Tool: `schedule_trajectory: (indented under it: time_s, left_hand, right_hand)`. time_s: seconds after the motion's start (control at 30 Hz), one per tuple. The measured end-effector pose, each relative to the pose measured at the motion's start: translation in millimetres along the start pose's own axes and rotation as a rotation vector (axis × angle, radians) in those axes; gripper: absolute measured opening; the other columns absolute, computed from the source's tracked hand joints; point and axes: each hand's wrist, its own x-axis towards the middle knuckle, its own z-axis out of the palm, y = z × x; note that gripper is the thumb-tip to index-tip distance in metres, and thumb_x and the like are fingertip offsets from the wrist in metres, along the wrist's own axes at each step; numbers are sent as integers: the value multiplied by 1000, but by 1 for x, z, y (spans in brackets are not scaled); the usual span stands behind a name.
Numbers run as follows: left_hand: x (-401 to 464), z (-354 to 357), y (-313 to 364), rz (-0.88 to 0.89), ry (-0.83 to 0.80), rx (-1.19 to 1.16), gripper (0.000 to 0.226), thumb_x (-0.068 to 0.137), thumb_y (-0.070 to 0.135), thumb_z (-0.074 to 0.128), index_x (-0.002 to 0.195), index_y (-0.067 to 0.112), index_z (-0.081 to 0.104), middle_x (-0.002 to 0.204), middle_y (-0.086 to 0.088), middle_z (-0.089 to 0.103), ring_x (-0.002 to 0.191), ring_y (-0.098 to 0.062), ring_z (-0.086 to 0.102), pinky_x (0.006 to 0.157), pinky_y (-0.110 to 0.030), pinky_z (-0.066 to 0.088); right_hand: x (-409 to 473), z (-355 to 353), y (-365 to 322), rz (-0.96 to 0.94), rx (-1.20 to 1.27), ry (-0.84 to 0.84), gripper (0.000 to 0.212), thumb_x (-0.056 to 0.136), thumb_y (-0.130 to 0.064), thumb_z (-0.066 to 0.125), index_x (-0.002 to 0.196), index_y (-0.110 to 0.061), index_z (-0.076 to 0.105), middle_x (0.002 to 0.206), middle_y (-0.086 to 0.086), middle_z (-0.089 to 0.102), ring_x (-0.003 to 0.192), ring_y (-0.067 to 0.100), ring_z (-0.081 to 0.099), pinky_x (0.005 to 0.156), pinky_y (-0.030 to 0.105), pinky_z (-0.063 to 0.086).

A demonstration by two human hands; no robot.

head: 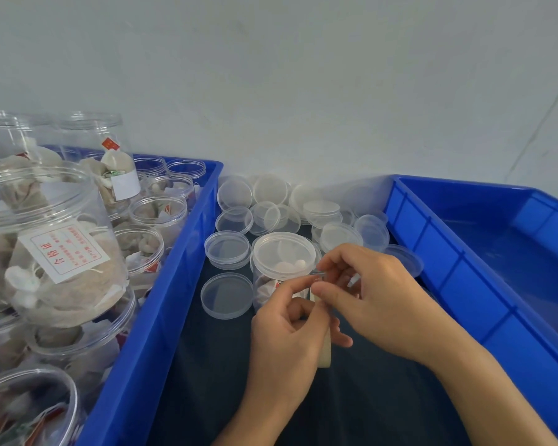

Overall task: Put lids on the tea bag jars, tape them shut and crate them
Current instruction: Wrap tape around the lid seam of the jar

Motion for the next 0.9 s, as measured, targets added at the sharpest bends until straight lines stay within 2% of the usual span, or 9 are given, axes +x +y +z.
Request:
schedule_trajectory:
  time_s: [0.17, 0.27, 0.4, 0.57, 0.63, 0.7, 0.8, 0.83, 0.9]
  left_hand:
    - [-3, 0, 0, 7, -17, 32, 28, 103, 14, 70, 109, 41, 72, 83, -15, 78, 71, -34, 80, 74, -44, 64]
    - [-2, 1, 0, -5, -28, 31, 28, 103, 15, 70, 110, 42, 72, 85, -14, 79, 74, -33, 80, 76, -48, 66]
    - [-2, 3, 2, -29, -44, -28, 27, 100, 20, 73, 118, 40, 72, 88, -13, 80, 86, -29, 81, 79, -44, 67]
    - [-1, 5, 0, -74, -59, -8, 25, 101, 26, 73, 119, 44, 70, 91, -11, 81, 89, -30, 80, 87, -55, 64]
    - [-1, 5, 2, -74, -65, 24, 26, 103, 29, 71, 122, 47, 68, 92, -9, 82, 89, -27, 80, 87, -56, 64]
    - [-5, 5, 6, -57, -79, 104, 27, 106, 33, 66, 125, 52, 64, 94, -6, 82, 90, -25, 80, 85, -51, 64]
    - [-12, 0, 12, 42, -82, 327, 31, 106, 36, 60, 130, 55, 60, 91, 6, 81, 85, -17, 78, 77, -35, 62]
    - [-15, -3, 14, 109, -51, 405, 33, 103, 36, 59, 132, 52, 62, 90, 12, 79, 80, -12, 77, 72, -30, 61]
    - [-18, -12, 18, 314, 120, 616, 27, 97, 33, 62, 122, 39, 70, 84, 18, 74, 72, -8, 73, 63, -26, 57]
  right_hand:
    - [0, 1, 0, 62, 49, 69, 15, 93, -25, 76, 85, -37, 71, 84, -20, 72, 85, 4, 70, 75, 23, 57]
    - [-1, 5, -2, 93, 77, 95, 17, 92, -24, 74, 82, -36, 69, 82, -18, 72, 77, 6, 70, 67, 24, 58]
    - [-6, 15, -3, 189, 371, 167, 21, 95, -16, 72, 82, -32, 71, 71, -1, 70, 55, 10, 66, 47, 25, 55]
    - [-12, 30, -2, 165, 411, 251, 18, 98, -23, 67, 86, -36, 68, 71, 1, 69, 58, 18, 65, 52, 32, 57]
    - [-13, 34, -3, 152, 450, 280, 20, 100, -21, 66, 87, -37, 69, 76, -3, 71, 62, 16, 67, 54, 28, 57]
    - [-13, 37, -1, 151, 507, 288, 24, 102, -18, 64, 87, -35, 68, 81, -3, 73, 65, 13, 67, 57, 23, 56]
    - [-13, 41, 1, 168, 600, 279, 19, 108, -16, 56, 95, -28, 65, 92, -1, 77, 73, 24, 69, 61, 31, 59]
    - [-13, 41, 3, 169, 613, 290, 15, 109, -15, 54, 99, -24, 63, 94, -1, 78, 76, 25, 70, 66, 33, 60]
    - [-13, 42, 6, 154, 607, 331, 12, 109, -13, 54, 102, -20, 60, 94, -2, 78, 82, 17, 72, 73, 27, 58]
